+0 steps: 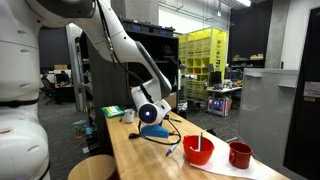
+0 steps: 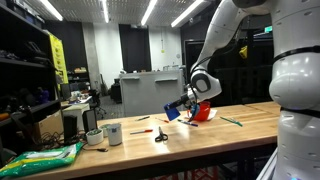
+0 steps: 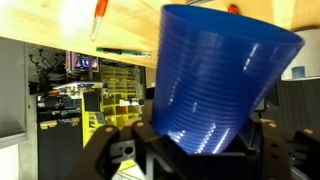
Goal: Put the blue cup upside down
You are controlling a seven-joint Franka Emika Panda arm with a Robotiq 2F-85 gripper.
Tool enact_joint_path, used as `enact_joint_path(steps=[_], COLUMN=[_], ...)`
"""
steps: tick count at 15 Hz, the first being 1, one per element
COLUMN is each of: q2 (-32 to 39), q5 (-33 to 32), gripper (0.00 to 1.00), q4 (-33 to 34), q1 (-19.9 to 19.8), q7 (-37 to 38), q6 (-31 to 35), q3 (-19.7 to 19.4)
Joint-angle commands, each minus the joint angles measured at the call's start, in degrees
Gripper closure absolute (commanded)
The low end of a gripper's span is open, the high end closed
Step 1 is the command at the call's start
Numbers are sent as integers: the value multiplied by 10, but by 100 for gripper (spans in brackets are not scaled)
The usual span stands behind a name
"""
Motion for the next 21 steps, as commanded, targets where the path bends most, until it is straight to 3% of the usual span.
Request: enact_joint_path(steps=[1, 4, 12, 16, 18, 21], q2=[35, 58, 136, 208, 242, 283], q5=[-5, -1, 41, 120, 164, 217], gripper=[48, 48, 48, 48, 48, 48], q4=[28, 52, 106, 106, 104, 102], q1=[20, 27, 238, 361, 412, 464], q7=[2, 0, 1, 1, 0, 0], q6=[-1, -4, -92, -182, -220, -257], q3=[-15, -22, -253, -366, -400, -421])
